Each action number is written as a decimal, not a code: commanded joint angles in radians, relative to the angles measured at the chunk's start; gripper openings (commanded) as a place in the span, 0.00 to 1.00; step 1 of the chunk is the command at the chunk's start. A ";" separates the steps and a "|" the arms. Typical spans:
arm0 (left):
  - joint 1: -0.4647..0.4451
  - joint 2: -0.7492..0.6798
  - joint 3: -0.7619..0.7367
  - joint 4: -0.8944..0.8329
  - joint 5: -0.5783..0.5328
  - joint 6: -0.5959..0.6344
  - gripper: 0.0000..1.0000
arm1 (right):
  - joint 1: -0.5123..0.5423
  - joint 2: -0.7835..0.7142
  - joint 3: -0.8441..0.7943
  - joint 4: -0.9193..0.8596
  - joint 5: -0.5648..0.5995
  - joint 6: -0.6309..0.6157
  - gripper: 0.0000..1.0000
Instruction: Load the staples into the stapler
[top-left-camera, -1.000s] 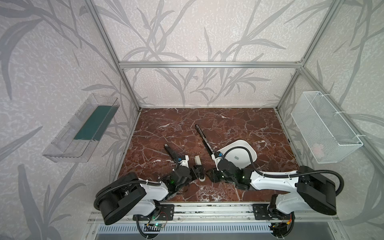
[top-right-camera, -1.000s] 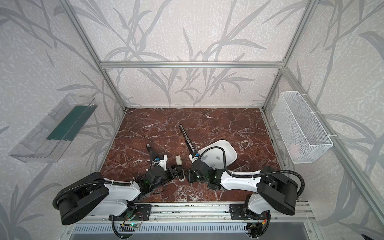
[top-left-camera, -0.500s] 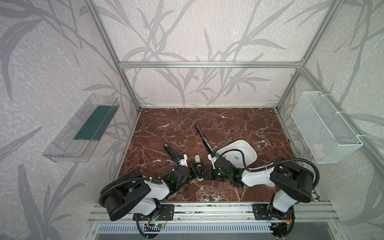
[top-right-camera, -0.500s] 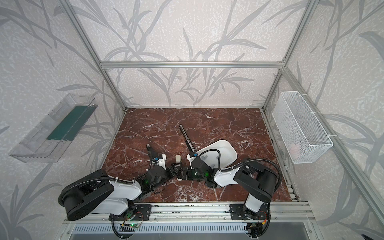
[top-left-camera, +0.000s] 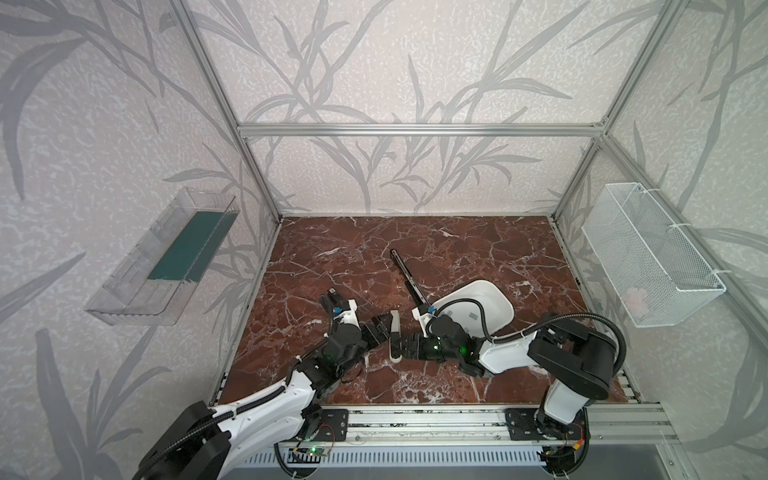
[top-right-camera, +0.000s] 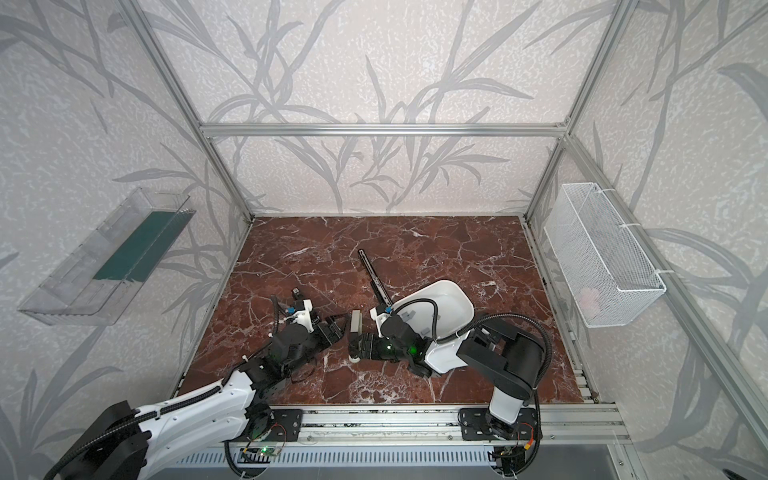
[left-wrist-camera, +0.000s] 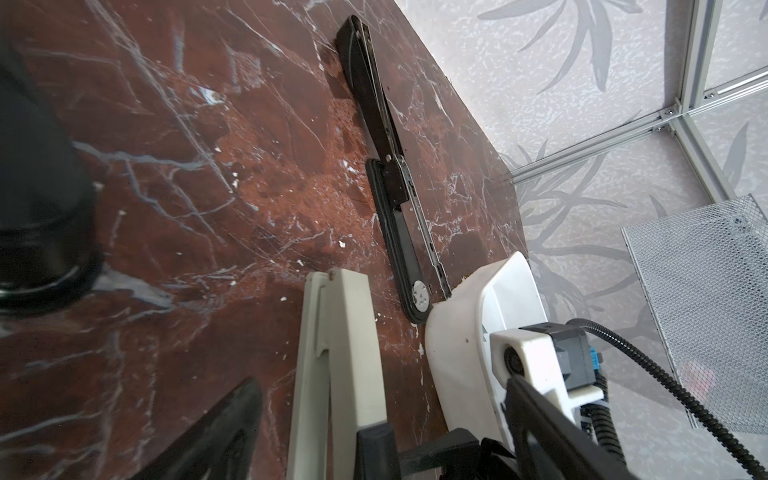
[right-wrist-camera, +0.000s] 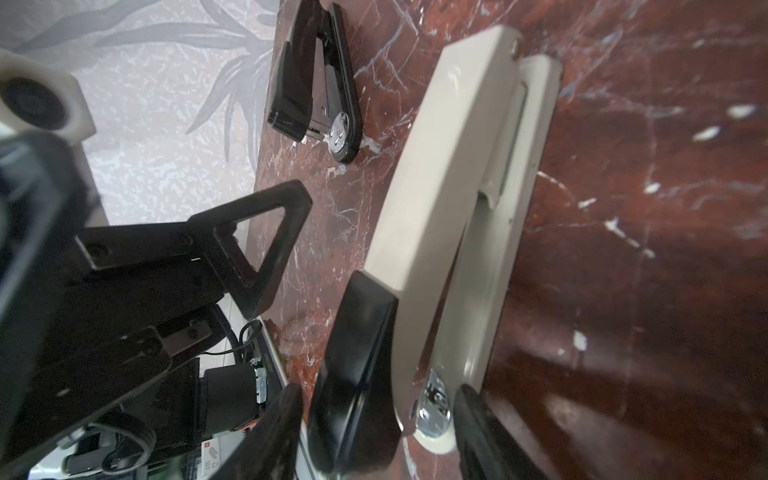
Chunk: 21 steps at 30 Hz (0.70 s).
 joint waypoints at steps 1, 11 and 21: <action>0.013 -0.028 -0.036 -0.111 -0.013 0.021 0.92 | -0.004 0.043 0.029 0.048 -0.022 0.015 0.63; 0.036 0.031 -0.019 -0.096 0.011 0.054 0.92 | -0.003 0.102 0.026 0.126 -0.022 0.056 0.58; 0.046 0.160 -0.035 0.074 0.069 0.015 0.87 | 0.005 0.073 0.045 0.067 0.000 0.038 0.62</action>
